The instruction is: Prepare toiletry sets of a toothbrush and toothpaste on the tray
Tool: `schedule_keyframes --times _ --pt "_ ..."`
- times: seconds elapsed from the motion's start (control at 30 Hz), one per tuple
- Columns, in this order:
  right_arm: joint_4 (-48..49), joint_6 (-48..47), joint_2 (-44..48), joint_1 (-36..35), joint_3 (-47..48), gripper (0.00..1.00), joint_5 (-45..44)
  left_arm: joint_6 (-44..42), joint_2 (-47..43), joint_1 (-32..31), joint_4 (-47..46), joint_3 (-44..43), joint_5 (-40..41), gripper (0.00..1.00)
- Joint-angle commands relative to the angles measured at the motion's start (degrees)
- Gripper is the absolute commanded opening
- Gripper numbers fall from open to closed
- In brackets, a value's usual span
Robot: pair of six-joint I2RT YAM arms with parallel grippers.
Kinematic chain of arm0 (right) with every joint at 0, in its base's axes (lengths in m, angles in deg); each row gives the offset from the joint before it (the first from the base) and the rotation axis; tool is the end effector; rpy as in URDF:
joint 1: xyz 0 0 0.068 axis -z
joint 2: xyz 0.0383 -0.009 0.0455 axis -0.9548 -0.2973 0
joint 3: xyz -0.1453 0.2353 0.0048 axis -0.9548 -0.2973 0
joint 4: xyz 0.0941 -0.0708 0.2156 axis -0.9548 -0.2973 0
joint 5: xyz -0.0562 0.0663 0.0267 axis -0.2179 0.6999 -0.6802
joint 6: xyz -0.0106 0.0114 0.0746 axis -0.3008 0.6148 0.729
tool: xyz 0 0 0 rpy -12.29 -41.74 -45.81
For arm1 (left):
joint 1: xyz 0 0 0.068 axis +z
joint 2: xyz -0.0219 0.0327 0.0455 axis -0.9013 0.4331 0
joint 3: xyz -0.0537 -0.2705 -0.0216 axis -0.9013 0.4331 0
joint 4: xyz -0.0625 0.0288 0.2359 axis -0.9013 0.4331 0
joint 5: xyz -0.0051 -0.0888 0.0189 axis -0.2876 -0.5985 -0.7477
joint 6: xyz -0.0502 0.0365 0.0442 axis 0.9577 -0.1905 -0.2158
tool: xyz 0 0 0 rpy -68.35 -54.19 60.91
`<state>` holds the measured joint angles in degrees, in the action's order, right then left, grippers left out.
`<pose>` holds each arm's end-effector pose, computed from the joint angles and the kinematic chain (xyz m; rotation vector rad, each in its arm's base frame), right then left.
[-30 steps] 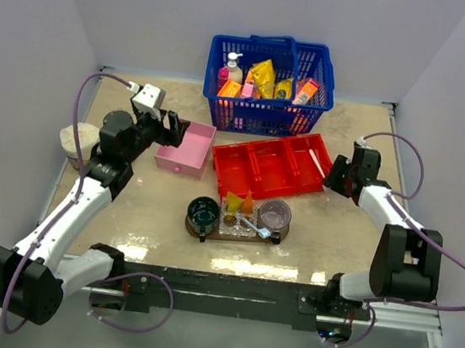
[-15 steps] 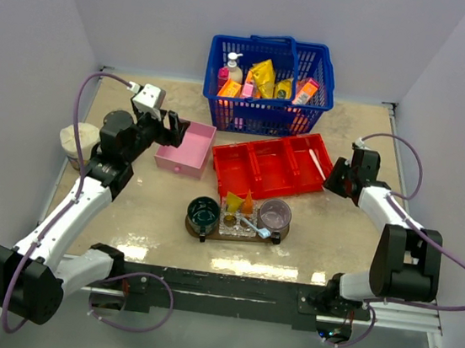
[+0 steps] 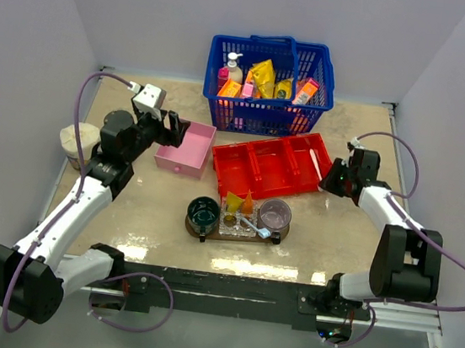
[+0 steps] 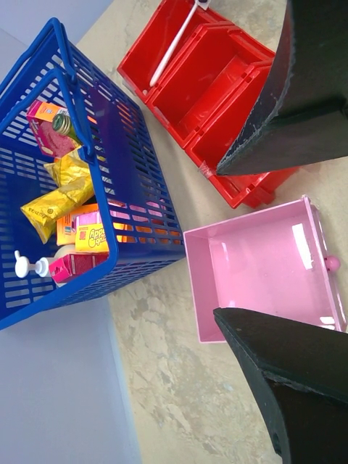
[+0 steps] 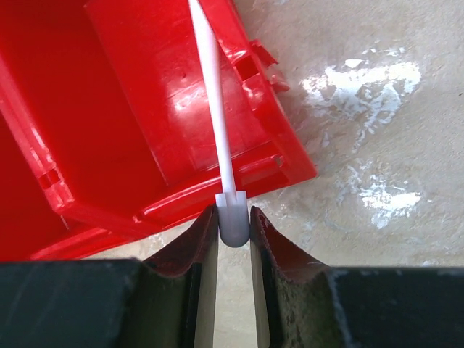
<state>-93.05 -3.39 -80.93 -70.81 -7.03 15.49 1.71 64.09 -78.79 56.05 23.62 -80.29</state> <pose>0.2934 0.0009 0.1884 0.3098 2.4004 0.3165 0.2460 -0.0741 0.3420 0.2195 1.6667 -0.4290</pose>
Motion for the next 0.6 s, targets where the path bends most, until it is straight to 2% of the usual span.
schedule_keyframes --times 0.0,0.17,0.4,0.57 --pt "-2.2 -0.8 3.4 0.1 4.2 0.03 5.3 -0.1 0.3 -0.4 -2.5 -0.8 -0.9 0.77" --pt "-5.8 0.5 5.5 0.1 6.7 0.00 9.5 -0.1 0.4 -0.4 -2.6 -0.8 -1.1 0.77" --pt "-16.8 0.7 11.3 0.1 13.0 0.00 6.9 0.0 0.1 -0.4 -2.6 -0.8 -1.2 0.77" --pt "-20.9 1.5 17.1 0.1 15.3 0.00 7.4 0.1 0.0 -0.4 -2.7 -0.8 -1.4 0.77"
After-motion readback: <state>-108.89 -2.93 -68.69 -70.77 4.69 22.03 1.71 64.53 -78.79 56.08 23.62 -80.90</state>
